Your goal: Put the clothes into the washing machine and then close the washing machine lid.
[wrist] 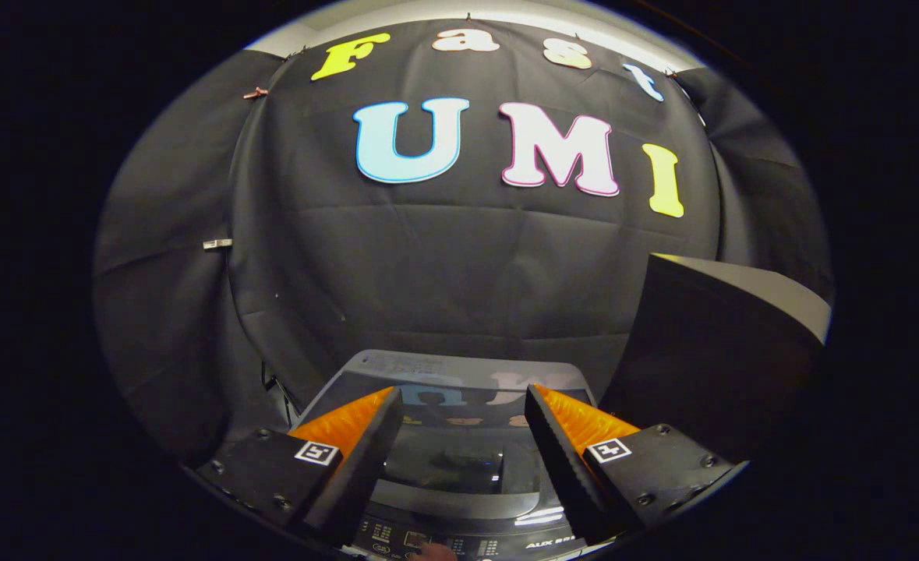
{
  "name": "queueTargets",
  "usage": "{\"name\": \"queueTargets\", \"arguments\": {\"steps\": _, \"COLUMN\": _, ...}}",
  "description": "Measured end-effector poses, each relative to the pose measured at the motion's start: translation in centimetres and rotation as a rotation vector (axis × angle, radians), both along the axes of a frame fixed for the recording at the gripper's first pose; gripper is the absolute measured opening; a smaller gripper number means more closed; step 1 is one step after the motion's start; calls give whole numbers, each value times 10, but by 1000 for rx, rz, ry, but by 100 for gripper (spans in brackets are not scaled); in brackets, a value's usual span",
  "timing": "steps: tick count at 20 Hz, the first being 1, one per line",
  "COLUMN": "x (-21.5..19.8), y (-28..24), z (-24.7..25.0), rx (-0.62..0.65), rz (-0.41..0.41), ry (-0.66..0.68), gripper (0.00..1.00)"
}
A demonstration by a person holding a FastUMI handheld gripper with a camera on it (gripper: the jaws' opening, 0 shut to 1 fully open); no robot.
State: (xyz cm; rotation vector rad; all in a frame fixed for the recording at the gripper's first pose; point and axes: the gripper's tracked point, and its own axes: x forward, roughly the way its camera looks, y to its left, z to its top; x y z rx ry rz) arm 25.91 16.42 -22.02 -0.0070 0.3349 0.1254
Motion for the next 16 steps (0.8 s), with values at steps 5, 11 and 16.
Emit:
{"name": "queueTargets", "arguments": {"steps": 5, "x": -25, "y": -26, "z": 30, "rx": -9, "rz": -14, "ry": -36, "gripper": 99}}
{"name": "queueTargets", "arguments": {"steps": 11, "x": -48, "y": -57, "z": 81, "rx": -7, "rz": -49, "ry": -112, "gripper": 99}}
{"name": "queueTargets", "arguments": {"steps": 16, "x": -66, "y": -88, "z": 123, "rx": -33, "rz": -73, "ry": -164, "gripper": 99}}
